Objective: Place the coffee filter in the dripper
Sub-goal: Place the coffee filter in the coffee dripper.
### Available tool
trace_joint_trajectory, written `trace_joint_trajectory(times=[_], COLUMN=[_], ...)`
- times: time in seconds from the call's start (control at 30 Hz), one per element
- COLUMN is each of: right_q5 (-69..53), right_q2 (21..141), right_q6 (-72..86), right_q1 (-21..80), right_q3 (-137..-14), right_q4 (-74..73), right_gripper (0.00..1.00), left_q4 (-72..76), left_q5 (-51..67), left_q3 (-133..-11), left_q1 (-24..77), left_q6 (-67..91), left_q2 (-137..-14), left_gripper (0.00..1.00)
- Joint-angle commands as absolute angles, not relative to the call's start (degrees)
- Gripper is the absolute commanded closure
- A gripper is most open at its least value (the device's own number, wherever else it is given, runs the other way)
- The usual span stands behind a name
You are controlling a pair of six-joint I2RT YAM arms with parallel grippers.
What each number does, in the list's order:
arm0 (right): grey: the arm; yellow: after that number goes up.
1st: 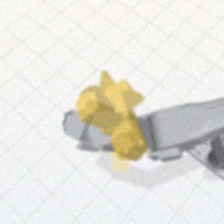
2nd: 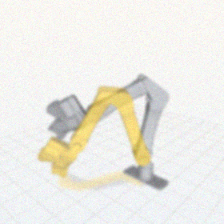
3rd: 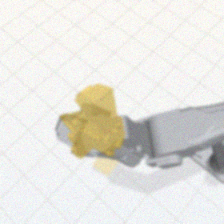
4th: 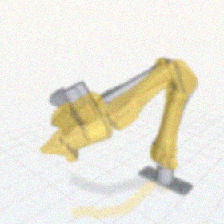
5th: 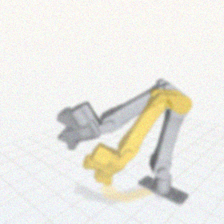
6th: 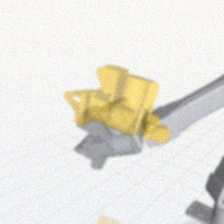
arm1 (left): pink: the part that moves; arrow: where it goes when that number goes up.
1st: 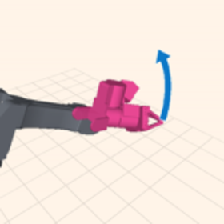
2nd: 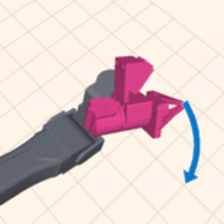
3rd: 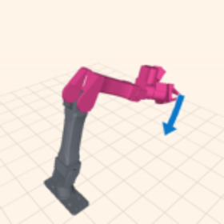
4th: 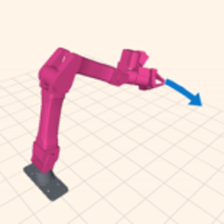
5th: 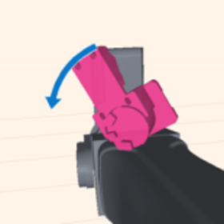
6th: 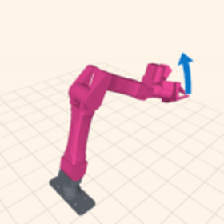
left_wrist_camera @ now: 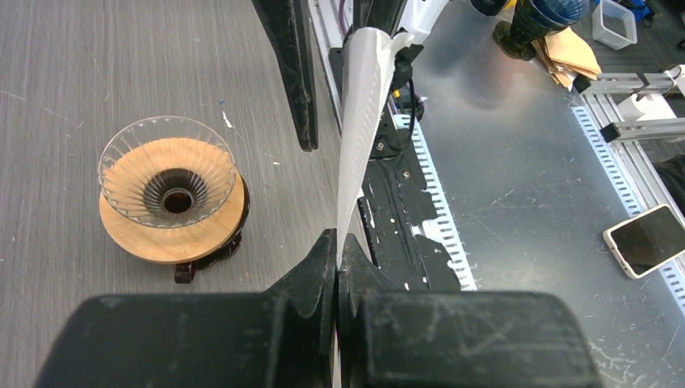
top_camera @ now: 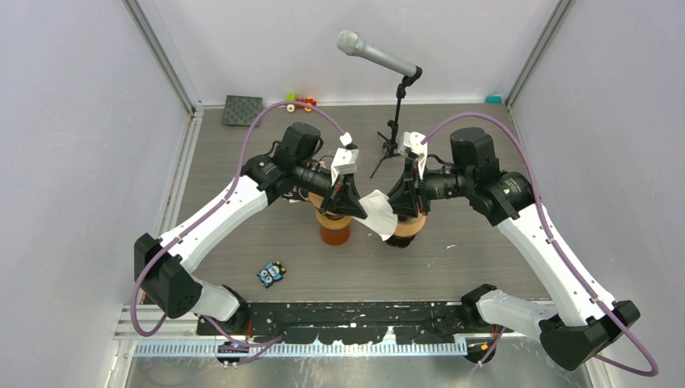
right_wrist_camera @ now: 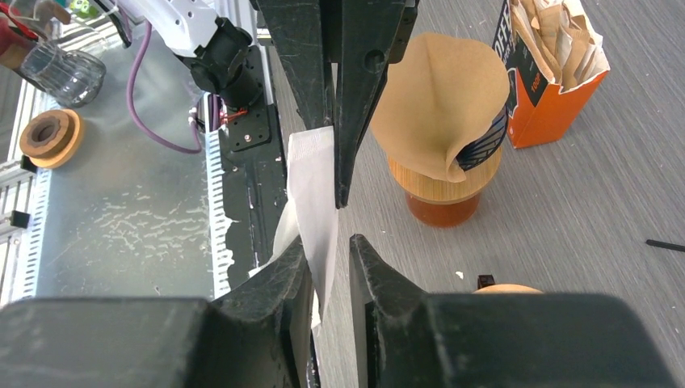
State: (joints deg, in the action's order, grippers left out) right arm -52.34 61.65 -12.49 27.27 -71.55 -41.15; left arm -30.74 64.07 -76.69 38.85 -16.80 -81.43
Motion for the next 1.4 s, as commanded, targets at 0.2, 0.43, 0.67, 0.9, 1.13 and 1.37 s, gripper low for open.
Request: trace_joint_trajectory(times=[0.2,0.43,0.67,0.9,1.13,1.37], right_q5=[-51.4,-51.8,-50.3,-35.8,-15.8,-1.1], right_q2=[60.5,61.1,59.0,59.2,61.7,66.5], right_q6=[-12.3,-12.9,-14.4,-8.0,-0.2,11.3], right_q1=[27.6,27.5,27.2,27.1,27.0,27.1], right_q3=[-72.4,-71.2,-72.1,-75.7,-79.9,-82.2], right_q4=[-39.3,-39.6,-40.4,-37.5,-34.7,-33.9], right_gripper=[0.81,0.84,1.00,1.00,0.93,0.98], left_q4=[-27.1,-25.5,-20.1,-14.3,-20.0,-26.0], left_q5=[64.4,64.9,64.6,55.7,34.1,18.4], left_q3=[-77.4,-77.7,-76.1,-79.5,-88.6,-96.9], left_q1=[39.0,38.9,37.1,36.5,36.5,39.0], left_q6=[-15.2,-13.4,-9.3,2.0,6.3,7.6], left_q2=[-80.6,-80.3,-80.0,-81.8,-85.0,-88.7], left_gripper=[1.00,1.00,1.00,0.53,0.37,0.32])
